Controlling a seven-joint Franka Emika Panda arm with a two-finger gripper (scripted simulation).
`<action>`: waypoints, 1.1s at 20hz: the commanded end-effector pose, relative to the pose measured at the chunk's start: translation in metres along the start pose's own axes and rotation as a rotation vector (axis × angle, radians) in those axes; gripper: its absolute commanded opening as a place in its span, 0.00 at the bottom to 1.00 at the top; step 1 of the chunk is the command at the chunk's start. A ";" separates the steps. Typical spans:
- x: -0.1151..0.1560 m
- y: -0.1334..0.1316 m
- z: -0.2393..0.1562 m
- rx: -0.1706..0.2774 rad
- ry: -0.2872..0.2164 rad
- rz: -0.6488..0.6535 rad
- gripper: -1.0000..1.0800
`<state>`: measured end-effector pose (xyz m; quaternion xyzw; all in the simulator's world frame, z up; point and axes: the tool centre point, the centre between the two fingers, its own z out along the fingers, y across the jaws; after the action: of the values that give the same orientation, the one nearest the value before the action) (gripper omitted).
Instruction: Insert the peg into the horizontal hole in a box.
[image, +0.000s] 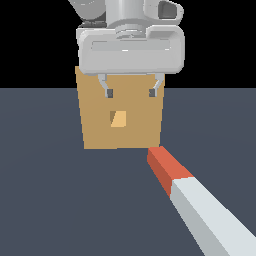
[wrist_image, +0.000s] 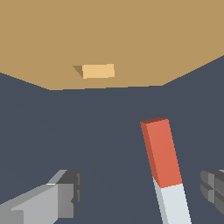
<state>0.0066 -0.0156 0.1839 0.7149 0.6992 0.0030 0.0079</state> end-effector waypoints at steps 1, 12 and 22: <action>0.000 0.000 0.000 0.000 0.000 0.000 0.96; -0.025 0.013 0.019 0.002 0.001 -0.036 0.96; -0.079 0.048 0.061 0.007 0.005 -0.118 0.96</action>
<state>0.0480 -0.0868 0.1311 0.6778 0.7352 0.0017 0.0042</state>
